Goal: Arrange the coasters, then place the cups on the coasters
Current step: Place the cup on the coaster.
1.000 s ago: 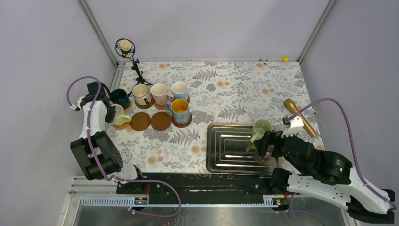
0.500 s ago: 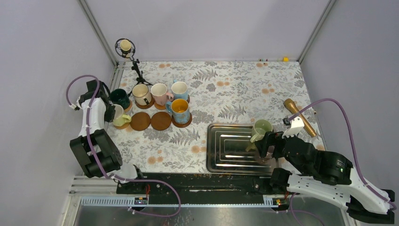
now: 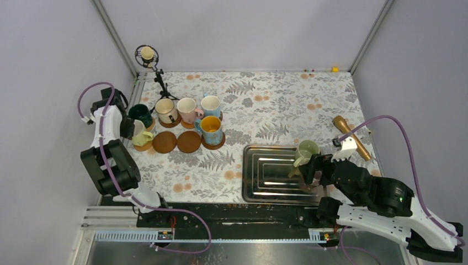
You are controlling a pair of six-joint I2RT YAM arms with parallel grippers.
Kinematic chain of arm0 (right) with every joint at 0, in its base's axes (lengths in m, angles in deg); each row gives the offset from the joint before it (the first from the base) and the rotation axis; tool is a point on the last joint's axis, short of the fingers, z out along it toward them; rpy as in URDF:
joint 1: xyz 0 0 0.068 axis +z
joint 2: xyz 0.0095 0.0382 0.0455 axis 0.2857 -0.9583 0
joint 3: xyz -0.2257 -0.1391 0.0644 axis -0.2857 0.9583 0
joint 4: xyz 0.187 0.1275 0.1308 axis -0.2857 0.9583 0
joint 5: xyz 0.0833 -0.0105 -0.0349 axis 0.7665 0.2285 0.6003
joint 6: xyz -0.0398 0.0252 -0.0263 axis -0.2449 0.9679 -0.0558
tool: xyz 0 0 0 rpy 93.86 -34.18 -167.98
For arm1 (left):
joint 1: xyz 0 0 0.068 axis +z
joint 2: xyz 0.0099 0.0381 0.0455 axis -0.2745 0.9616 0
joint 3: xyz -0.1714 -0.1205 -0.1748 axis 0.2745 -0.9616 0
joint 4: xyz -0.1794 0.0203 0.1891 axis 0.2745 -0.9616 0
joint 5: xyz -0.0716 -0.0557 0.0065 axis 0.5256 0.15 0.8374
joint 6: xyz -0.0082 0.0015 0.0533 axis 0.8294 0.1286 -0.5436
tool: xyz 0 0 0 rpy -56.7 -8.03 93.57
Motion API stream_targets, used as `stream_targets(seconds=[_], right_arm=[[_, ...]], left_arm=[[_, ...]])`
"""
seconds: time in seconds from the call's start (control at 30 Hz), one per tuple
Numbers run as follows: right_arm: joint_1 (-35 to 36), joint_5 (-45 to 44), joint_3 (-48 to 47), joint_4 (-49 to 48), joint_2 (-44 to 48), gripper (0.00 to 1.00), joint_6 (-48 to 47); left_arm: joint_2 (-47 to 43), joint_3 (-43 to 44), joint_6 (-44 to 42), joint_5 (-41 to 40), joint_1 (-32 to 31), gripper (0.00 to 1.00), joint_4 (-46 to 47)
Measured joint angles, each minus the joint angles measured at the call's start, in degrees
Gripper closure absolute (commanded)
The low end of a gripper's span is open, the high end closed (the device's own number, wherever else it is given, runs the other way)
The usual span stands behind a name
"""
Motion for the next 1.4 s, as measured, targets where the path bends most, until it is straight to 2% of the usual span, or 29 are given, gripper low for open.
stream_targets(seconds=[0.57,0.63,0.7,0.8,1.1,1.33,1.4], right_arm=[[0.0,0.0,0.0,0.0,-0.4,0.01,0.0],[0.0,0.0,0.0,-0.1,-0.5,0.0,0.0],[0.0,0.0,0.0,-0.1,-0.7,0.01,0.0],[0.0,0.0,0.0,-0.1,-1.0,0.01,0.0],[0.0,0.0,0.0,-0.1,-1.1,0.01,-0.1],[0.0,-0.6,0.1,-0.1,-1.1,0.01,0.6],[0.0,-1.8,0.5,0.0,-1.0,0.0,2.0]], left_arm=[[1.2,1.8,-0.4,0.5,0.0,1.0,-2.6],[1.5,2.1,-0.4,0.4,0.0,0.97,-2.7],[1.7,2.4,-0.4,0.3,0.0,0.9,-2.9],[2.0,2.8,-0.4,0.2,0.0,0.85,-3.1],[2.0,4.8,-0.4,-0.5,0.0,0.55,-3.7],[0.9,5.3,-1.1,-0.9,0.0,0.04,-4.5],[-1.0,5.3,-1.2,-0.9,-0.4,0.01,-4.6]])
